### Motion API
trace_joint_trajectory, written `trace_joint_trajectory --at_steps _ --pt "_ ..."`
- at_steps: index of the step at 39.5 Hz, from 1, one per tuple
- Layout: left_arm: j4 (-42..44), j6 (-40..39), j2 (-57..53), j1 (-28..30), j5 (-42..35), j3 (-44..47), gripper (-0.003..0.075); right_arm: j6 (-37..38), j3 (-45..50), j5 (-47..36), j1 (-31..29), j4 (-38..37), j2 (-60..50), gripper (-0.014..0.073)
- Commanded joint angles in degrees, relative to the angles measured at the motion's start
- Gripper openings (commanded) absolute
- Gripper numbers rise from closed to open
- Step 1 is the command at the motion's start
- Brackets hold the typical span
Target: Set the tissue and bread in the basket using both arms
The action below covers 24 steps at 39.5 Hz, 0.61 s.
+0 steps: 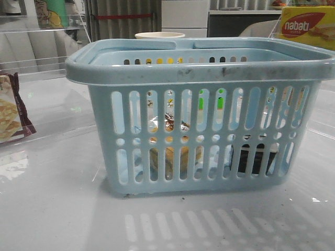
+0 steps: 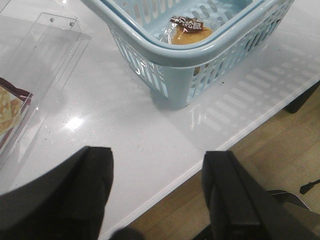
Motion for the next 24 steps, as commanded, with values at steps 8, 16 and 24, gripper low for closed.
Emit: trace_joint_trajectory --at_steps 8,16,24 --pt "0.8 -0.9 -0.1 -0.3 -3.6 -1.2 0.0454 4.3 -1.5 5.4 -0.2 -4.0 -0.4 0.057" --pt "0.8 -0.9 -0.1 -0.3 -3.6 -1.2 0.0454 6.3 -1.5 9.7 -0.2 -5.7 -2.2 0.057" --pt "0.8 -0.9 -0.1 -0.3 -3.7 -1.2 0.0421 6.3 -1.5 9.6 -0.2 -5.7 -3.2 0.0536"
